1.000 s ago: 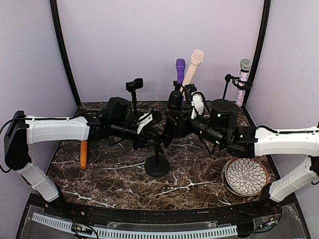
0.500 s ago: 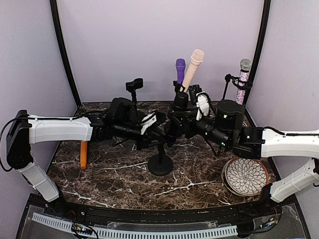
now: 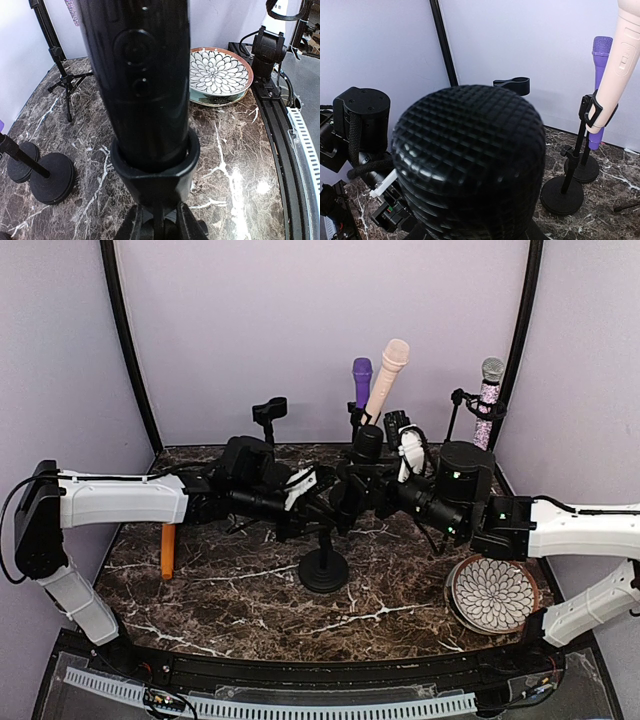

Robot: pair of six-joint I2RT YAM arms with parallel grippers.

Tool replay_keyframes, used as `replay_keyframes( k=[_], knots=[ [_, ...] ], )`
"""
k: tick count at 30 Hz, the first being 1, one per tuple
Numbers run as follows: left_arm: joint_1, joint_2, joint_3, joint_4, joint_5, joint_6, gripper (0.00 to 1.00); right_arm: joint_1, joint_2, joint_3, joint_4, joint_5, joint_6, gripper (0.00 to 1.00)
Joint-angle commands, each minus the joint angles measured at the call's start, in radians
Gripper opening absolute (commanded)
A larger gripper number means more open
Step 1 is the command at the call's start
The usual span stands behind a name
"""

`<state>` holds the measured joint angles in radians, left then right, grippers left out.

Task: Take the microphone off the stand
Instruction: Hold the microphone stand with the microphone at the center of the board, then remove the microphone from the microphone stand.

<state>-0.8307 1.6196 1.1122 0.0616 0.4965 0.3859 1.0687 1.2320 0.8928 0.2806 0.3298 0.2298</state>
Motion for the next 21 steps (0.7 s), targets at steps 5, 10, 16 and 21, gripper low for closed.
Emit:
replay_keyframes(
  k=[5,10,16,21],
  knots=[
    [0.002,0.035,-0.034,-0.17,-0.039,0.039,0.0,-0.012,-0.115,0.032,0.222,0.154,-0.011,0.0],
    [0.003,0.035,-0.034,-0.172,-0.041,0.041,0.0,-0.014,-0.144,0.018,0.211,0.206,-0.018,0.0],
    [0.004,0.04,-0.031,-0.172,-0.039,0.041,0.0,-0.015,-0.166,0.015,0.19,0.239,-0.026,0.0],
    [0.004,0.043,-0.032,-0.174,-0.039,0.043,0.0,-0.016,-0.162,0.017,0.18,0.255,-0.031,0.0]
  ],
)
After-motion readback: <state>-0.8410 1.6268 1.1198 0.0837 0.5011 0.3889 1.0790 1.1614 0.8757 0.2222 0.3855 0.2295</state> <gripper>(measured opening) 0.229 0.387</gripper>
